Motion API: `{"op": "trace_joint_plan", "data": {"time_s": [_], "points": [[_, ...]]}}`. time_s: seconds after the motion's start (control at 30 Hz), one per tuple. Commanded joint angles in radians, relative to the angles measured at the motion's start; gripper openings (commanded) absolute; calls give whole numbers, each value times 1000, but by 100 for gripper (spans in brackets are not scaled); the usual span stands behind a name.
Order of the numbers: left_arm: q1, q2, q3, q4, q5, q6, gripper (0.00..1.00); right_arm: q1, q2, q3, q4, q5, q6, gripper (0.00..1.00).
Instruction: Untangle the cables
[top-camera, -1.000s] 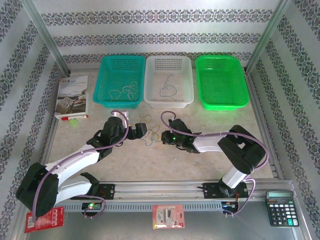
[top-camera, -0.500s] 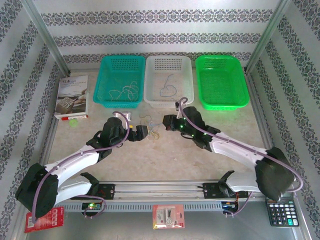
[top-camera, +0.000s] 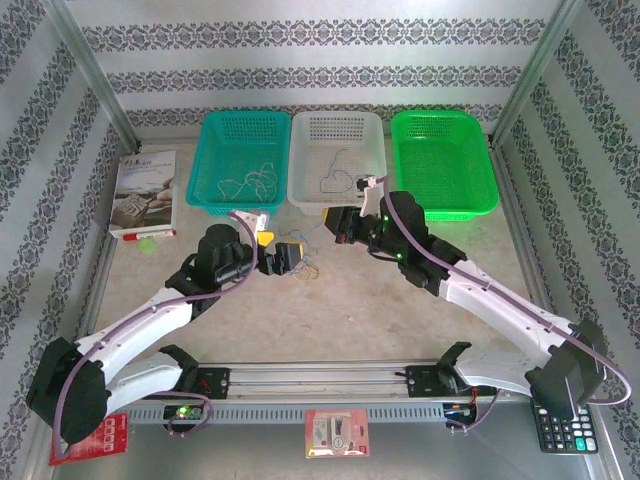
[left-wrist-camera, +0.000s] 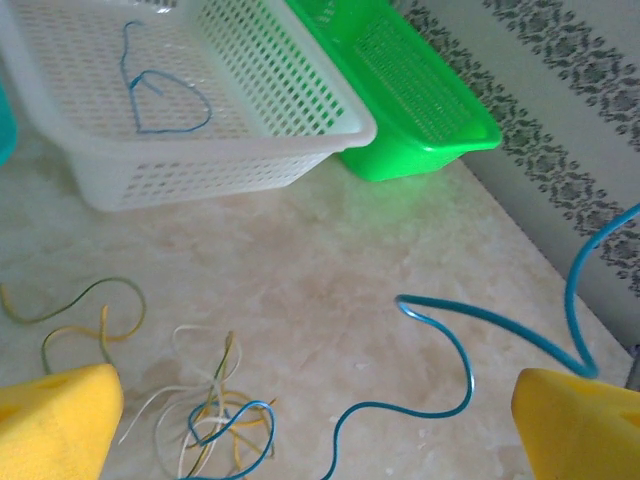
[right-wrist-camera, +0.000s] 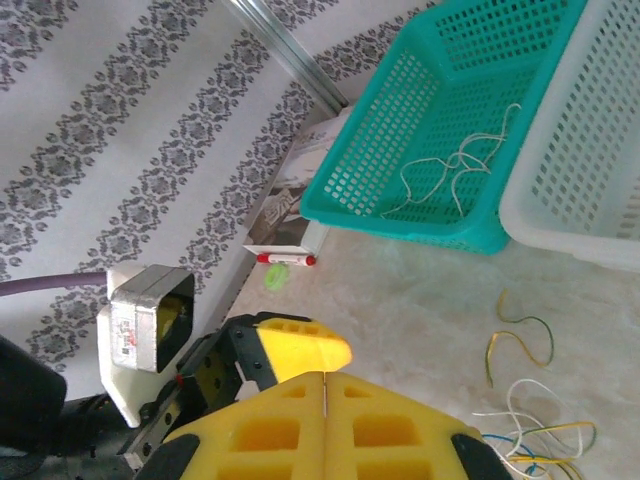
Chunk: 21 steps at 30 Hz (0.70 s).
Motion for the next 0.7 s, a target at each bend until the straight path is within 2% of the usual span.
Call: {"op": "trace_joint_plan", "data": {"time_s": [0.0,0.27,0.43,0.67], "points": [[-15,42,21,64,56,27,100,0,-14,63,-8,-27,-11,0],[-21,179,7,286,69,-40,99,27,4,170,-9,-53,-4,0],[-22,281,28,353,101,-56,79,33,19,258,-17,-68,-7,0],[-22,347,-32,460,108,-98,52,29,42,434,-37,-87,-27,0]]}}
